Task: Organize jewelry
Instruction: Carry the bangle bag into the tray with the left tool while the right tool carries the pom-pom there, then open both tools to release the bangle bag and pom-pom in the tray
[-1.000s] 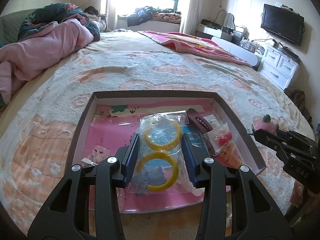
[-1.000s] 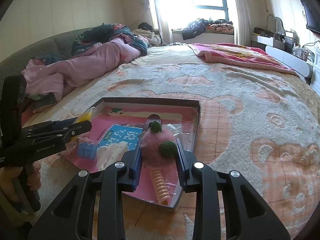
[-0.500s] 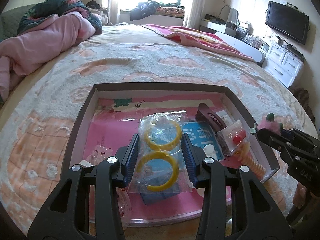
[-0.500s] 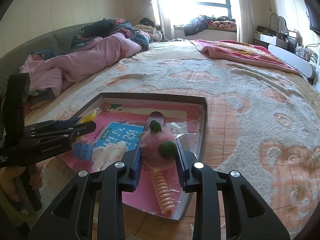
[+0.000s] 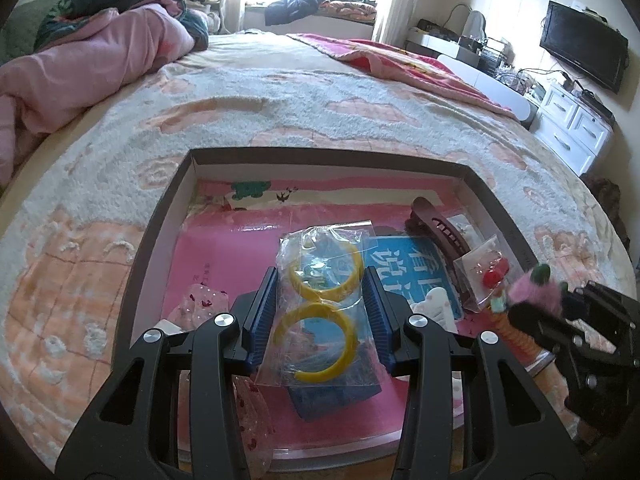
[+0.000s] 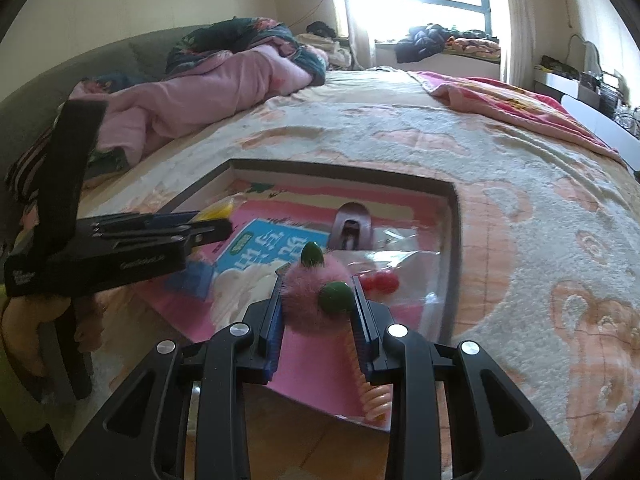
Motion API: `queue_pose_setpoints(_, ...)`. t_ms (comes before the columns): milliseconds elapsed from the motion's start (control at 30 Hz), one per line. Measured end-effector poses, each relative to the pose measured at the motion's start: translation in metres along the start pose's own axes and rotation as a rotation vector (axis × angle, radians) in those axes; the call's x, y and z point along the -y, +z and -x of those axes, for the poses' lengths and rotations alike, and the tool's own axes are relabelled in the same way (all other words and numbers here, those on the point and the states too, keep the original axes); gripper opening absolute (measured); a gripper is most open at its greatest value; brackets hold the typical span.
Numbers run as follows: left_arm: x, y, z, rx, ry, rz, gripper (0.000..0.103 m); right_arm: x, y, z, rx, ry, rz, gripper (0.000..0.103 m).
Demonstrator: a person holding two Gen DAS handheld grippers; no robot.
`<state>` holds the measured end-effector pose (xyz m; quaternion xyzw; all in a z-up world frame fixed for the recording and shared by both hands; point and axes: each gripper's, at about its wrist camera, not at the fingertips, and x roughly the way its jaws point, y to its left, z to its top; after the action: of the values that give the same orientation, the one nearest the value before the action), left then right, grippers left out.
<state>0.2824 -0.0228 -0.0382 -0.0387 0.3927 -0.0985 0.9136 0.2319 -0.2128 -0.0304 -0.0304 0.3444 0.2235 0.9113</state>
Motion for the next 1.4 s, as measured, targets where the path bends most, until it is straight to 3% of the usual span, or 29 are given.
queue_pose_setpoints(467, -0.001, -0.001, -0.012, -0.049, -0.025, 0.014, 0.034, -0.013, -0.011, -0.011, -0.056, 0.038, 0.014, 0.029)
queue_pose_setpoints(1033, 0.006, -0.004, -0.011, -0.059, -0.026, 0.002, 0.035, -0.006, -0.017, -0.005, -0.083, 0.014, -0.015, 0.032)
queue_pose_setpoints(1300, 0.004, -0.006, -0.006, -0.058, -0.015, 0.002, 0.037, -0.001, -0.016, 0.006, -0.067, -0.002, -0.035, 0.043)
queue_pose_setpoints(1400, 0.002, -0.007, 0.0, -0.052, -0.012, 0.01, 0.044, 0.001, -0.015, 0.013, -0.055, -0.007, -0.044, 0.05)
